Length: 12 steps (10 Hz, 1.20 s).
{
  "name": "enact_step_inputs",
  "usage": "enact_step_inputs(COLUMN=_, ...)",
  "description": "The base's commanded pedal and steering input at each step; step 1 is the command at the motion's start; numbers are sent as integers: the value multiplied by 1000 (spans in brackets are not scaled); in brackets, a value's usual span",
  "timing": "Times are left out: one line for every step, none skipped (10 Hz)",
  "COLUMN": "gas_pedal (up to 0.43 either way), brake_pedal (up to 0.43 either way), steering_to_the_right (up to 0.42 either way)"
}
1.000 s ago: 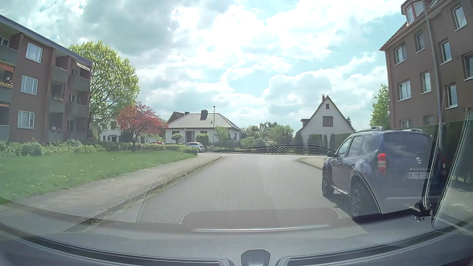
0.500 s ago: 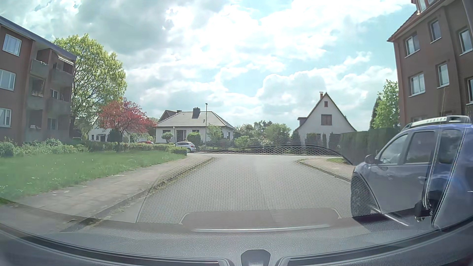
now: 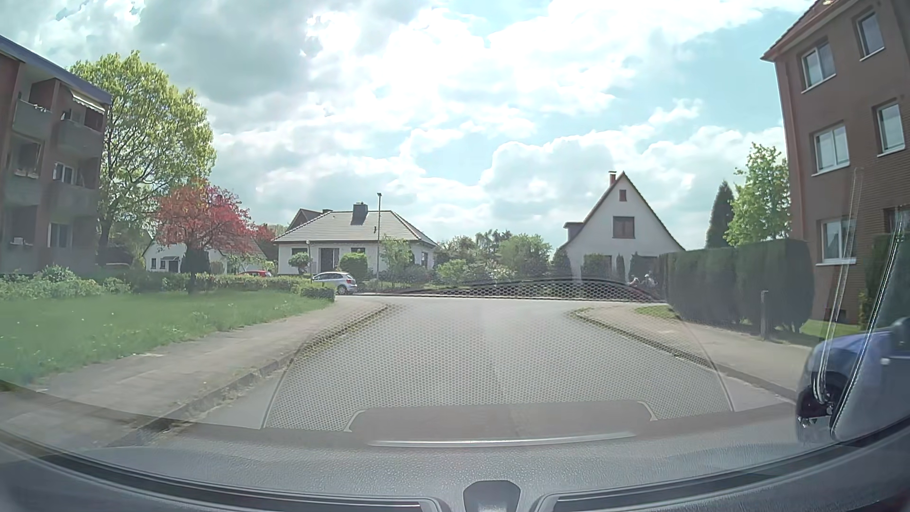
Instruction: Follow the waypoints while adhering to traffic rules and regulations
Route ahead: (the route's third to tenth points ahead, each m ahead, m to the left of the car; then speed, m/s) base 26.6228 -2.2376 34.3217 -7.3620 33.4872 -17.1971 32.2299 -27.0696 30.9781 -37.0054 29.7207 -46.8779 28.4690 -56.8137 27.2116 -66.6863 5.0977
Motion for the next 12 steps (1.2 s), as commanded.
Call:
enact_step_inputs(gas_pedal=0, brake_pedal=0, steering_to_the_right=50)
enact_step_inputs(gas_pedal=0, brake_pedal=0, steering_to_the_right=51)
enact_step_inputs(gas_pedal=0, brake_pedal=0, steering_to_the_right=57)
enact_step_inputs(gas_pedal=0, brake_pedal=0, steering_to_the_right=67)
enact_step_inputs(gas_pedal=0, brake_pedal=0, steering_to_the_right=77)
enact_step_inputs(gas_pedal=0, brake_pedal=0, steering_to_the_right=82)
enact_step_inputs(gas_pedal=0, brake_pedal=0, steering_to_the_right=83)
enact_step_inputs(gas_pedal=0, brake_pedal=0, steering_to_the_right=83)
enact_step_inputs(gas_pedal=0, brake_pedal=0, steering_to_the_right=83)
enact_step_inputs(gas_pedal=0, brake_pedal=0, steering_to_the_right=82)
enact_step_inputs(gas_pedal=0, brake_pedal=0, steering_to_the_right=79)
enact_step_inputs(gas_pedal=0, brake_pedal=0, steering_to_the_right=79)
